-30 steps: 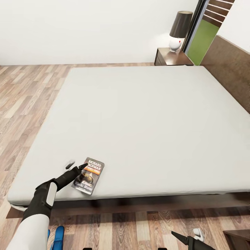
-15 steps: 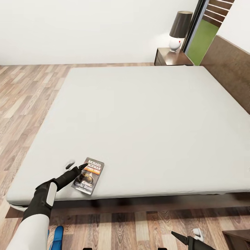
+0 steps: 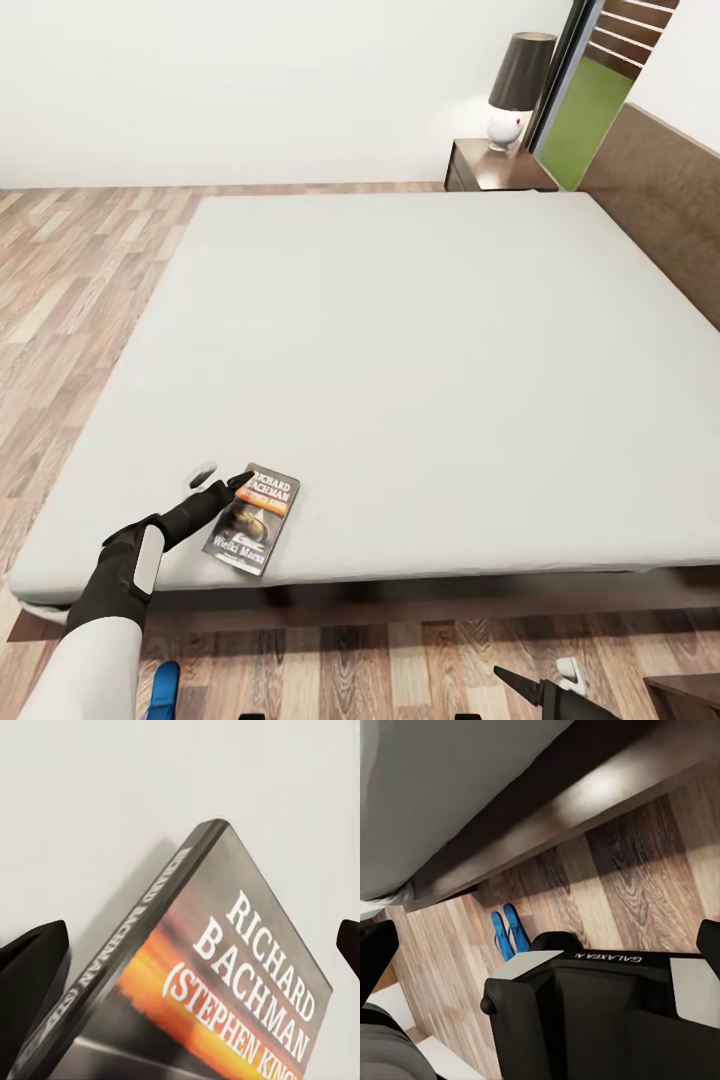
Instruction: In the bedroom, move the book from the bed onto either nightstand, and place the two sandals side by side next to the bed.
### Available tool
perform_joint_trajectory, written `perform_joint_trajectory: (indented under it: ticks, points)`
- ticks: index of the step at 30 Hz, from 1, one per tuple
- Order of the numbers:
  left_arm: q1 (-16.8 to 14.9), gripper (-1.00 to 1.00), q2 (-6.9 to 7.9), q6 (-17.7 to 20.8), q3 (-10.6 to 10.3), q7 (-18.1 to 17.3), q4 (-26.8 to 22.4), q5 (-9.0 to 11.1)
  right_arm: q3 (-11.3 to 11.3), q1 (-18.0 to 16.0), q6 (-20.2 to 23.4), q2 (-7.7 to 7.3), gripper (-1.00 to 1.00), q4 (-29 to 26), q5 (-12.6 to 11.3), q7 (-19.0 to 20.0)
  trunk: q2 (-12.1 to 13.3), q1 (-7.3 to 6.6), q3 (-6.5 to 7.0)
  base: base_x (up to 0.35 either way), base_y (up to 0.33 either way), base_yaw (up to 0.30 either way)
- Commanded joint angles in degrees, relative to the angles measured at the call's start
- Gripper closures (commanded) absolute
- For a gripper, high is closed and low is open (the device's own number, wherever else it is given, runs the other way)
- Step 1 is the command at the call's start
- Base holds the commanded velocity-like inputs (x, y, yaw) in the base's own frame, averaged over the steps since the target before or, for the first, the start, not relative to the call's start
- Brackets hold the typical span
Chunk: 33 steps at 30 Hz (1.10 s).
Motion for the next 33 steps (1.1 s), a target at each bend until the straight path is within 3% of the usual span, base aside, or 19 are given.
perform_joint_trajectory:
  ticks: [1,33]
  points:
    - [0.0,-1.00,-0.02,0.2,0.2,0.0,0.0,0.1,-0.3,0.0,0.6,0.02,-1.00,0.0,0.1,0.3,0.0,0.00,-0.03,0.013,0.000,0.000]
    - [0.0,-1.00,-0.09,0.2,0.2,0.0,0.0,0.0,-0.3,0.0,0.6,0.02,-1.00,0.0,0.1,0.3,0.0,0.00,-0.03,0.049,-0.018,0.000]
